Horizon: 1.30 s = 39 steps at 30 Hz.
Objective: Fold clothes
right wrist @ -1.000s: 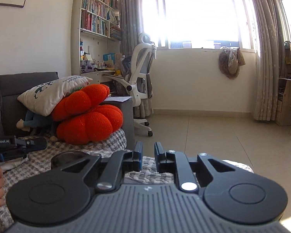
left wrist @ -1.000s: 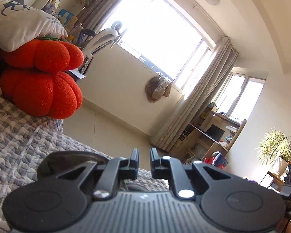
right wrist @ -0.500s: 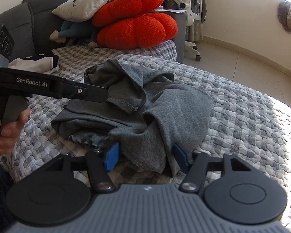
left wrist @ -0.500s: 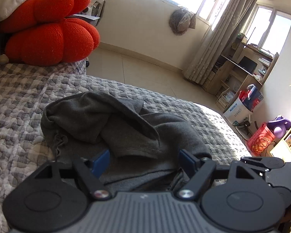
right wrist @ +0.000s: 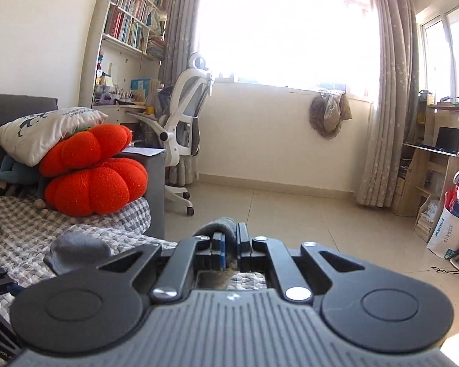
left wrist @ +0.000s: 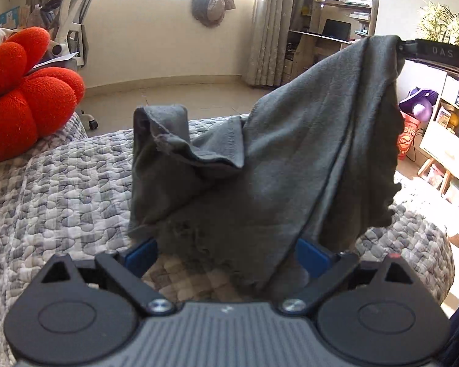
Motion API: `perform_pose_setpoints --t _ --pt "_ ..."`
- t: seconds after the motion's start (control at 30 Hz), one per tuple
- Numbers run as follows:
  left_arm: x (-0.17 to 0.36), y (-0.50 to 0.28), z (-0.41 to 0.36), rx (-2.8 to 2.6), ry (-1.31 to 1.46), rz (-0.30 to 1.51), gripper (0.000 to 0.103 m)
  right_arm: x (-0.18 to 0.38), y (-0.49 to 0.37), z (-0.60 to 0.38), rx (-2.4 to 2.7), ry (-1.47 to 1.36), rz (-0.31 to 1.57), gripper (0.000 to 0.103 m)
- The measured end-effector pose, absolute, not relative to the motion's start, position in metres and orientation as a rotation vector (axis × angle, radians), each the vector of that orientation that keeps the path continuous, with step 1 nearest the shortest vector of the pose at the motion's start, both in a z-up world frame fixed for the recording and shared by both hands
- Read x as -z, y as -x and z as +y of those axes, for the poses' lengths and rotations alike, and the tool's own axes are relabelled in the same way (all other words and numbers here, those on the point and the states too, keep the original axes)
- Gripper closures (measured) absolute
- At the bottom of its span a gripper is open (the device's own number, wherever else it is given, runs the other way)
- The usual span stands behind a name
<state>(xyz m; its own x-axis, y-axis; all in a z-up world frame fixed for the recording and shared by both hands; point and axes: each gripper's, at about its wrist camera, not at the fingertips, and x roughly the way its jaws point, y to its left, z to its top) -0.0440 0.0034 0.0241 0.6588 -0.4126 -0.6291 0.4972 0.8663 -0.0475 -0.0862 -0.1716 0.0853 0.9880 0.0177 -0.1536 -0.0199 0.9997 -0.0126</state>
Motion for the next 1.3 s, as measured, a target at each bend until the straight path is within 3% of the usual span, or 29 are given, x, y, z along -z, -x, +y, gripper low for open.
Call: perform_pose_setpoints --t 0.27,0.5,1.0,1.07,1.1,1.13,1.17,1.2,1.3 --pt "-0.017 0.061 -0.023 0.538 -0.249 0.645 0.005 -0.056 0.055 -0.21 -0.071 -0.171 0.357 0.096" --pt "-0.003 0.097 -0.083 0.634 -0.386 0.588 0.004 -0.076 0.071 -0.235 -0.182 -0.336 0.251 0.096" --pt "-0.005 0.131 -0.132 0.694 -0.538 0.335 0.003 -0.063 0.057 -0.235 -0.113 -0.318 0.341 0.094" --pt "-0.01 0.121 -0.125 0.685 -0.507 0.362 0.022 -0.064 0.059 -0.231 -0.118 -0.305 0.334 0.094" --pt "-0.013 0.116 -0.119 0.681 -0.484 0.378 0.053 -0.064 0.059 -0.23 -0.116 -0.299 0.33 0.094" --pt "-0.017 0.11 -0.113 0.678 -0.461 0.395 0.075 -0.064 0.06 -0.23 -0.108 -0.295 0.326 0.094" --pt "-0.02 0.104 -0.108 0.674 -0.438 0.411 0.085 -0.064 0.061 -0.231 -0.096 -0.292 0.322 0.094" --pt "-0.023 0.099 -0.102 0.669 -0.414 0.427 0.091 -0.064 0.062 -0.232 -0.084 -0.289 0.322 0.094" --pt "-0.048 0.081 -0.066 0.644 -0.255 0.447 0.092 -0.06 0.061 -0.237 -0.051 -0.273 0.344 0.094"
